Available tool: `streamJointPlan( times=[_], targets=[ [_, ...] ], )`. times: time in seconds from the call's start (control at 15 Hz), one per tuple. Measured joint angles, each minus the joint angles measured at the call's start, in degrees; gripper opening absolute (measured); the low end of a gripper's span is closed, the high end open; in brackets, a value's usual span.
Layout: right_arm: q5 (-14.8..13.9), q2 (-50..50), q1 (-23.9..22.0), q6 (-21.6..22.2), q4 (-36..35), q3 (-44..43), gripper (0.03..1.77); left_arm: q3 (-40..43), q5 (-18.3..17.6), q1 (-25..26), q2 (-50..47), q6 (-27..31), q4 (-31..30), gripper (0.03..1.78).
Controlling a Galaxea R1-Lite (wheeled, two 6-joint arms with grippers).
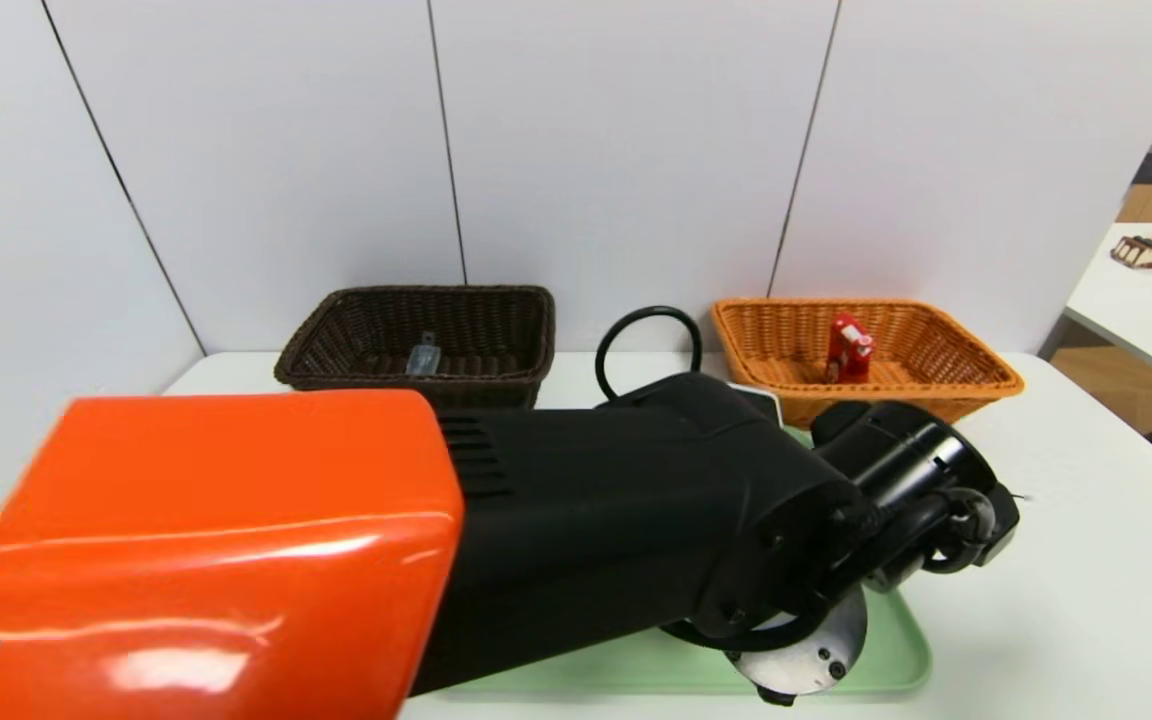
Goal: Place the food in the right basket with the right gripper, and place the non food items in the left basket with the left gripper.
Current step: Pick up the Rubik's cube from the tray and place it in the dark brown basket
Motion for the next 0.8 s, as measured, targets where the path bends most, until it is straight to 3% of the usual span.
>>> streamJointPlan(
  times=[0.4, 0.8],
  targets=[
    [0.0, 0.0, 0.2, 0.0, -0.1, 0.1, 1.70, 0.0, 0.1, 5.7, -11.5, 4.0, -1.6, 0.94],
    [0.0, 0.0, 0.3, -0.2, -0.1, 0.1, 1.70, 0.0, 0.0, 20.1, -17.1, 12.0, -11.2, 0.94]
  ],
)
